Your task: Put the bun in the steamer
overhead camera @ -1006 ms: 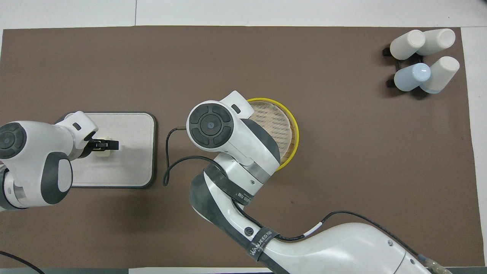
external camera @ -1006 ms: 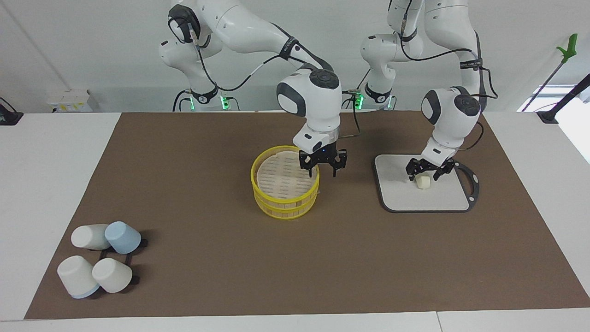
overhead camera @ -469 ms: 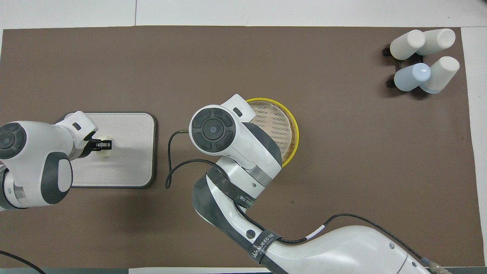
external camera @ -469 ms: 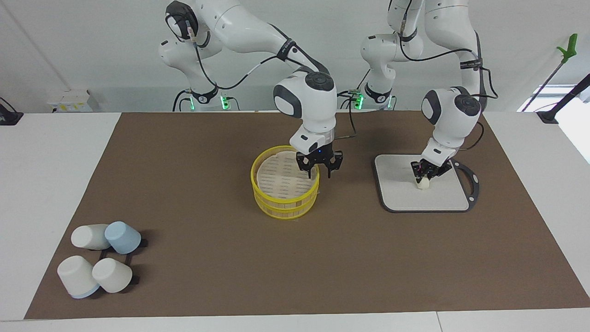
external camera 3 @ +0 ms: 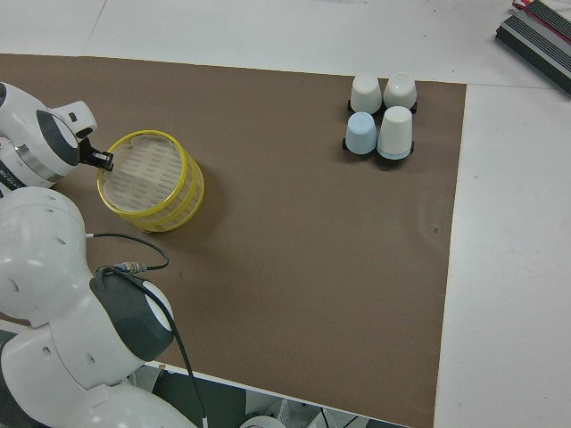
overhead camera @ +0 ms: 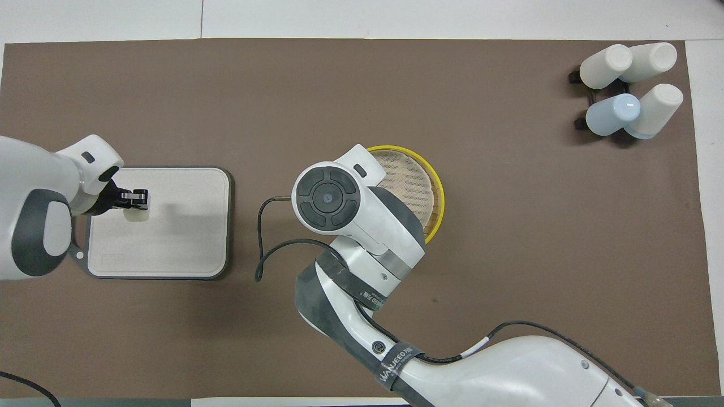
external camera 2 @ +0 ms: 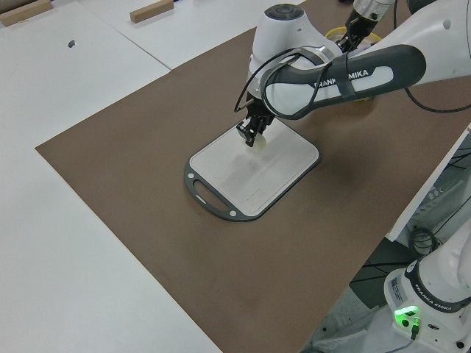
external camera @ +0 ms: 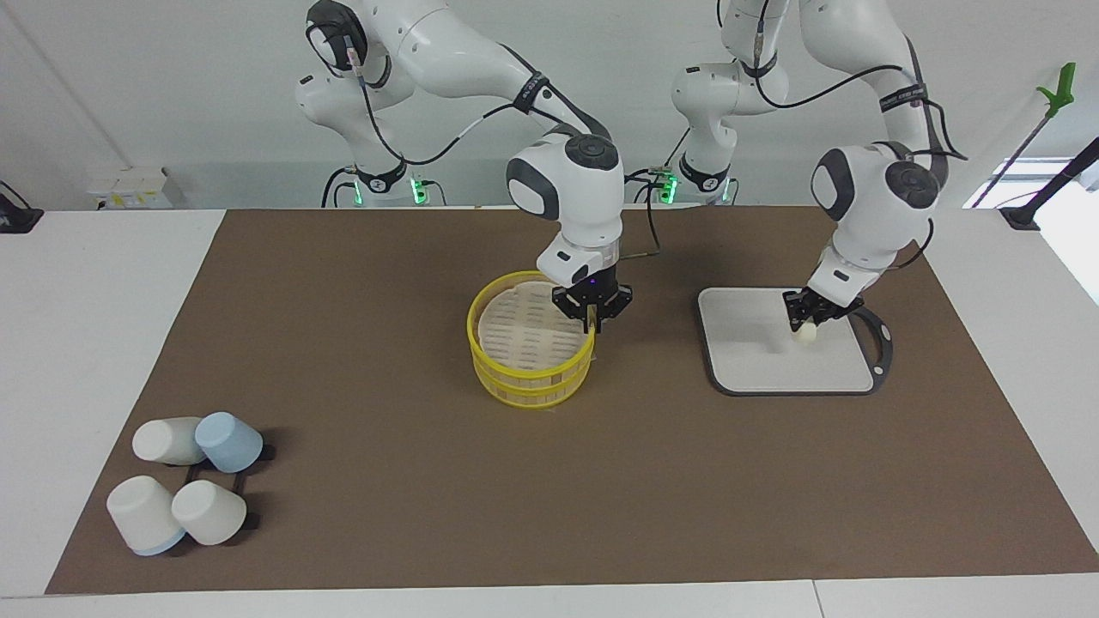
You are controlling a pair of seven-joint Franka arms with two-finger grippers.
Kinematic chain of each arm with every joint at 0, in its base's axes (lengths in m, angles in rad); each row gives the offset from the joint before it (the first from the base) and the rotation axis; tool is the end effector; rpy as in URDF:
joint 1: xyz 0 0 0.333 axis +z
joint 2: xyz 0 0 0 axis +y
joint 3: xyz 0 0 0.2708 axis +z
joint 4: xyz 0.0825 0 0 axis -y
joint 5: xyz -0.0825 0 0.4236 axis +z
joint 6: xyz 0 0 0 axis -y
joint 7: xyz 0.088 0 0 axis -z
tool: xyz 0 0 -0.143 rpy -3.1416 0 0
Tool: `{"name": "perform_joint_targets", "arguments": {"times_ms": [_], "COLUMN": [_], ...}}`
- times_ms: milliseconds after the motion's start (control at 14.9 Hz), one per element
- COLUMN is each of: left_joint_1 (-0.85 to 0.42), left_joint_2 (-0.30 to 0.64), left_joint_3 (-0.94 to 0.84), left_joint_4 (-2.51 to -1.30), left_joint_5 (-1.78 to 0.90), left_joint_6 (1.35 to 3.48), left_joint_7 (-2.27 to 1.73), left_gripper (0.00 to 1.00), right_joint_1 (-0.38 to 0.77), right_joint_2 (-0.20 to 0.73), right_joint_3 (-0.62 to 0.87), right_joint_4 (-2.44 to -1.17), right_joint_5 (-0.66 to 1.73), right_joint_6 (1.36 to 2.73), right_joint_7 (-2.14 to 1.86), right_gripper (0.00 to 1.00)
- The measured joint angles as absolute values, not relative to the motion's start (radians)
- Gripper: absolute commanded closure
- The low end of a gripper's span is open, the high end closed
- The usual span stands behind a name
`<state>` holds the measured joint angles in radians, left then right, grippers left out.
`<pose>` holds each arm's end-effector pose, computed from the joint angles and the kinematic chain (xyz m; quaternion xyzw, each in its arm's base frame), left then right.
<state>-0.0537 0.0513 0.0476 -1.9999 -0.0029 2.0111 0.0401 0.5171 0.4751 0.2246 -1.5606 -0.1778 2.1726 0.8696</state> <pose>0.5922 -0.0039 0.3302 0.9995 -0.0225 -0.0200 0.0004 0.5484 0.4673 0.2976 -0.9962 0.0348 -0.0714 0.0356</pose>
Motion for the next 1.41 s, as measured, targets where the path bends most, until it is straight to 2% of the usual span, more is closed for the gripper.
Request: {"name": "perform_joint_targets", "arguments": {"times_ms": [335,536,737,1006,1207,1408], "left_joint_1": [-0.060,-0.061,-0.061,-0.081,-0.235,-0.451], "left_joint_2": [0.035,0.034,0.033,0.034,0.059,0.178], "left_joint_3": [-0.013,-0.047,-0.055,-0.100,-0.118,-0.124], "left_joint_4": [-1.715,-1.625,-1.611,-1.615,-1.645,-1.671], "left_joint_5": [-0.025,-0.025,-0.025,-0.037,-0.046,-0.044], "left_joint_6": [1.677,1.583,1.572,1.613,1.762,1.972], "left_joint_7": [-0.099,-0.140,-0.159,-0.287,-0.527,-0.779], "left_gripper": [0.70,0.70,0.70,0.70,0.70,0.70], "right_joint_1": [0.516,0.494,0.413,0.265,0.190,0.142], "right_joint_2": [0.473,0.471,0.455,0.390,0.375,0.375], "right_joint_3": [0.225,0.223,0.223,0.223,0.222,0.222], "right_joint_4": [-1.556,-1.458,-1.341,-1.330,-1.337,-1.349], "right_joint_5": [-0.178,-0.178,-0.164,-0.134,-0.133,-0.133], "right_joint_6": [2.162,2.001,1.842,1.698,1.629,1.587], "right_joint_7": [0.870,0.836,0.703,0.475,0.367,0.322], "right_gripper": [1.00,1.00,1.00,1.00,1.00,1.00]}}
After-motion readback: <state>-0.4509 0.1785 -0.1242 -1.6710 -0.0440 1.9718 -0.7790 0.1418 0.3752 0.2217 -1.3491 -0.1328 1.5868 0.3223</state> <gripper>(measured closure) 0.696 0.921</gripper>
